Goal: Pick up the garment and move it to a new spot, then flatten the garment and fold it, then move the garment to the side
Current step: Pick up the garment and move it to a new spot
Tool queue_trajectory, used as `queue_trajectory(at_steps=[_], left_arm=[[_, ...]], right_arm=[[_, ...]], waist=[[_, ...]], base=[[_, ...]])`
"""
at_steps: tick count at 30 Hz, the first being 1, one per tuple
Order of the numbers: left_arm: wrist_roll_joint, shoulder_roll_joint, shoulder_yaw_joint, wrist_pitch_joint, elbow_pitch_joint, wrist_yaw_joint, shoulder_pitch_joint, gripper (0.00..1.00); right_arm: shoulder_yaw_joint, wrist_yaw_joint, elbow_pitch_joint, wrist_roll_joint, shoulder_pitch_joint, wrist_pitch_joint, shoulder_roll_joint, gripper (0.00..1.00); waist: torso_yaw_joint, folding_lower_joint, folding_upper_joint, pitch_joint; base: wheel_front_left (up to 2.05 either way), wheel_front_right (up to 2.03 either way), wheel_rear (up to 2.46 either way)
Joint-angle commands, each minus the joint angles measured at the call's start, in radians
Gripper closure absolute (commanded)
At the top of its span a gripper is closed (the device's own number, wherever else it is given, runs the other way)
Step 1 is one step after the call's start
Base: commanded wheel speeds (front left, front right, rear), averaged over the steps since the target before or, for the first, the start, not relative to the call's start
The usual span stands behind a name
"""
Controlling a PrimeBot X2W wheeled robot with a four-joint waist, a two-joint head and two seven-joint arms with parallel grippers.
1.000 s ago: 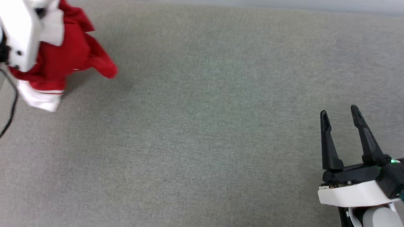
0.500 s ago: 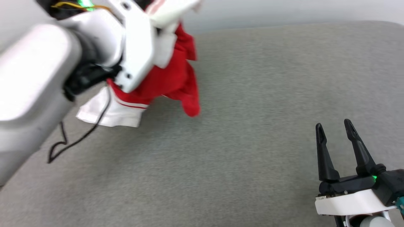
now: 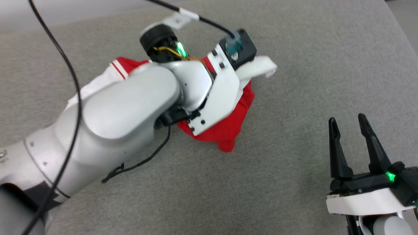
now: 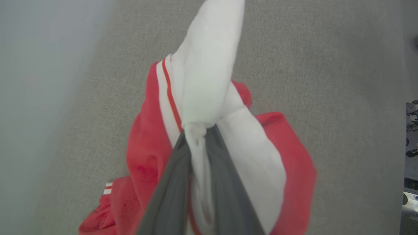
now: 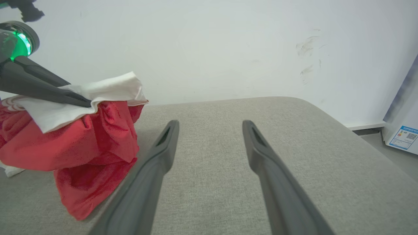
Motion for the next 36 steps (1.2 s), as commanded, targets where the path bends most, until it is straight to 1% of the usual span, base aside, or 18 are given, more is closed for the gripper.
queue_trajectory(at_steps=[1,4,7,9,12,13,14,15,18,21,23,25,27,30,33,36], left_arm=[[0.010,-0.006,-0.016,-0.010,0.016,0.001,0.014,1.00],[0.025,-0.040,-0.050,-0.016,0.048,0.001,0.060,1.00],[0.056,-0.075,-0.056,0.017,0.044,0.001,0.140,1.00],[0.081,-0.084,-0.059,0.058,0.032,0.000,0.202,1.00],[0.115,-0.089,-0.070,0.077,0.025,-0.001,0.269,1.00],[0.127,-0.089,-0.070,0.065,0.027,-0.002,0.271,0.85],[0.137,-0.090,-0.069,0.049,0.028,-0.002,0.271,0.18],[0.150,-0.092,-0.067,0.023,0.028,-0.002,0.265,0.00],[0.147,-0.107,-0.056,-0.106,0.033,0.001,0.232,0.00],[0.151,-0.120,-0.052,-0.277,0.050,0.001,0.199,0.00],[0.157,-0.126,-0.022,-0.394,0.072,0.003,0.199,0.00],[0.181,-0.129,0.009,-0.498,0.087,0.025,0.200,0.00],[0.211,-0.127,0.041,-0.600,0.101,0.073,0.213,0.00],[0.264,-0.113,0.083,-0.743,0.113,0.168,0.244,0.00],[0.283,-0.095,0.123,-0.846,0.119,0.260,0.294,0.00],[0.288,-0.070,0.169,-0.909,0.120,0.352,0.356,0.00]], right_arm=[[0.003,0.000,-0.007,0.006,-0.016,-0.002,0.003,0.00],[0.006,0.000,-0.009,0.015,-0.029,-0.002,0.003,0.00],[0.005,0.000,-0.009,0.020,-0.040,-0.002,0.003,0.00],[0.003,0.000,-0.007,0.021,-0.039,-0.002,0.003,0.00],[0.000,0.000,0.000,0.014,-0.042,-0.002,0.003,0.00],[-0.001,0.000,0.002,0.011,-0.043,-0.002,0.003,0.00],[-0.003,0.000,0.005,0.007,-0.043,-0.002,0.003,0.00],[-0.004,0.000,0.007,0.005,-0.042,-0.002,0.002,0.00],[-0.005,0.000,0.014,-0.005,-0.025,-0.002,0.002,0.00],[-0.009,0.000,0.021,-0.015,-0.004,-0.002,0.002,0.00],[-0.011,0.000,0.025,-0.023,0.013,-0.002,0.002,0.00],[-0.014,0.000,0.027,-0.030,0.030,-0.002,0.002,0.00],[-0.019,0.000,0.029,-0.036,0.044,-0.002,0.002,0.00],[-0.031,0.000,0.031,-0.041,0.062,-0.002,0.002,0.00],[-0.048,0.000,0.034,-0.045,0.074,-0.002,0.002,0.00],[-0.066,0.000,0.036,-0.045,0.086,-0.002,0.002,0.00]], waist=[[-0.039,0.0001,0.0000,0.052],[-0.049,0.0001,0.0000,0.081],[-0.052,0.0001,0.0000,0.095],[-0.050,0.0001,0.0000,0.099],[-0.039,0.0001,0.0000,0.093],[-0.034,0.0001,0.0000,0.088],[-0.029,0.0001,0.0000,0.081],[-0.023,0.0001,0.0000,0.072],[-0.003,0.0001,0.0000,0.035],[0.023,0.0001,0.0000,-0.012],[0.043,0.0001,0.0000,-0.049],[0.063,0.0001,0.0000,-0.080],[0.082,0.0001,0.0000,-0.106],[0.112,0.0001,0.0000,-0.134],[0.139,0.0001,0.0000,-0.152],[0.167,0.0001,0.0000,-0.163]], base=[[0.00,0.00,0.00],[0.00,0.00,0.00],[0.00,0.00,0.00],[0.00,0.00,0.00],[0.00,0.00,0.00],[0.00,0.00,0.00],[0.00,0.00,0.00],[0.00,0.00,0.00],[0.00,0.00,0.00],[0.00,0.00,0.00],[0.00,0.00,0.00],[0.00,0.00,0.00],[0.00,0.00,0.00],[0.00,0.00,0.00],[0.00,0.00,0.00],[0.00,0.00,0.00]])
